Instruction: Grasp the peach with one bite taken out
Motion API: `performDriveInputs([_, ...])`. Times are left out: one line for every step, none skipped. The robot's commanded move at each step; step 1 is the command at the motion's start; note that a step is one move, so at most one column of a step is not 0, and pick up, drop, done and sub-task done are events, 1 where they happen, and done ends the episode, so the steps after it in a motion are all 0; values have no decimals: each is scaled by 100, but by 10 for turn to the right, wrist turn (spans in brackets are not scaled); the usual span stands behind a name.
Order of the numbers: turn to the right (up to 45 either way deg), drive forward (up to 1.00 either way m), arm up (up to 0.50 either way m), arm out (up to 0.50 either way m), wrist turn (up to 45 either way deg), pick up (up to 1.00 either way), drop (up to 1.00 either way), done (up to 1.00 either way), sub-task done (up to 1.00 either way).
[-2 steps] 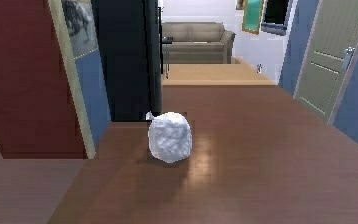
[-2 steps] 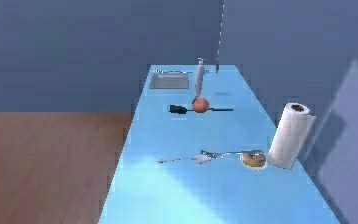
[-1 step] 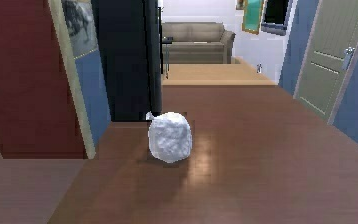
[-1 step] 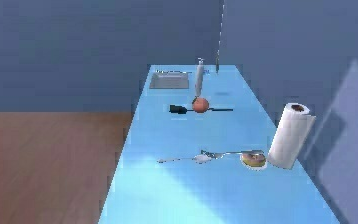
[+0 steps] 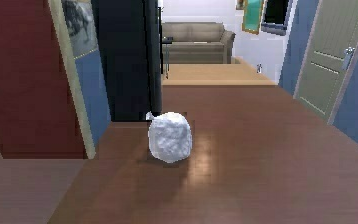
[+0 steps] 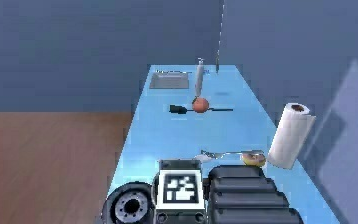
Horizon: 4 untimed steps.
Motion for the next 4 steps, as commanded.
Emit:
performDriveInputs([0,0,0,50,0,0,0,0,0])
performDriveInputs([0,0,0,0,450,0,0,0,0])
performDriveInputs([0,0,0,0,450,0,0,0,0])
performDriveInputs([0,0,0,0,450,0,0,0,0])
